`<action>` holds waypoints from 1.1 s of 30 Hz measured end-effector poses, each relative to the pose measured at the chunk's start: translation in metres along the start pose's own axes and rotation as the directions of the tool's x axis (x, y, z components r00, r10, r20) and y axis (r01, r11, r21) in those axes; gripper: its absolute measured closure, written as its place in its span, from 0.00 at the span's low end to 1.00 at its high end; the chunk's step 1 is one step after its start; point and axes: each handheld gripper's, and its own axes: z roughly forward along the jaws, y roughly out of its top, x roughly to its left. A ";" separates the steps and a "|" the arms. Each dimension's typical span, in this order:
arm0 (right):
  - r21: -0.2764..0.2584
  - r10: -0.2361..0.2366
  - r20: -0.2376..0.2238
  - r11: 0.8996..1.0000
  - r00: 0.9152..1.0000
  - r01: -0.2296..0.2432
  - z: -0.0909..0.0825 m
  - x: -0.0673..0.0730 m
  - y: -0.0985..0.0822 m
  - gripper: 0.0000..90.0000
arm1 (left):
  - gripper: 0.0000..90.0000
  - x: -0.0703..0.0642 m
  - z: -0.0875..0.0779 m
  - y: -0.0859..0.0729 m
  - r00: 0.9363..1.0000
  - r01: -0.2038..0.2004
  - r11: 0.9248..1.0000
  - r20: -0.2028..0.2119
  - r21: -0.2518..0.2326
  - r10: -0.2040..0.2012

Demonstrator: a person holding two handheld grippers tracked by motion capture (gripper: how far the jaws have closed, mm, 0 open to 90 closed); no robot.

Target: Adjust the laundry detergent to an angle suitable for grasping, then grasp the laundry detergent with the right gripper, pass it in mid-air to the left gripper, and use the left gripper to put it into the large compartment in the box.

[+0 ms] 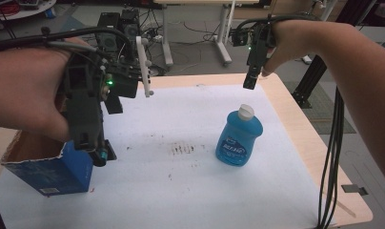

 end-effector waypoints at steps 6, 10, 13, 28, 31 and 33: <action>-0.004 -0.001 0.005 1.000 1.000 0.001 -0.002 0.002 -0.003 0.01 | 0.02 -0.001 0.000 0.001 1.000 0.013 1.000 -0.005 0.004 -0.013; -0.009 -0.001 0.009 1.000 1.000 0.001 -0.005 0.002 -0.005 0.01 | 0.02 -0.002 0.000 0.002 1.000 0.016 1.000 -0.011 0.008 -0.016; -0.016 0.000 0.014 1.000 1.000 0.000 -0.006 0.004 -0.005 0.01 | 0.02 -0.004 0.000 0.002 1.000 0.009 1.000 -0.009 0.009 -0.009; -0.040 0.004 0.010 0.999 1.000 -0.004 -0.010 0.005 -0.007 0.01 | 0.02 -0.008 -0.001 -0.001 1.000 0.014 1.000 -0.027 0.018 -0.013; -0.061 -0.003 0.009 0.998 1.000 0.003 -0.010 0.006 -0.009 0.01 | 0.02 -0.010 -0.001 -0.001 1.000 0.009 1.000 -0.027 0.013 -0.009; -0.080 -0.004 0.006 0.997 1.000 0.004 -0.010 0.008 -0.010 0.01 | 0.02 -0.011 0.000 -0.001 1.000 0.013 1.000 -0.029 0.011 -0.013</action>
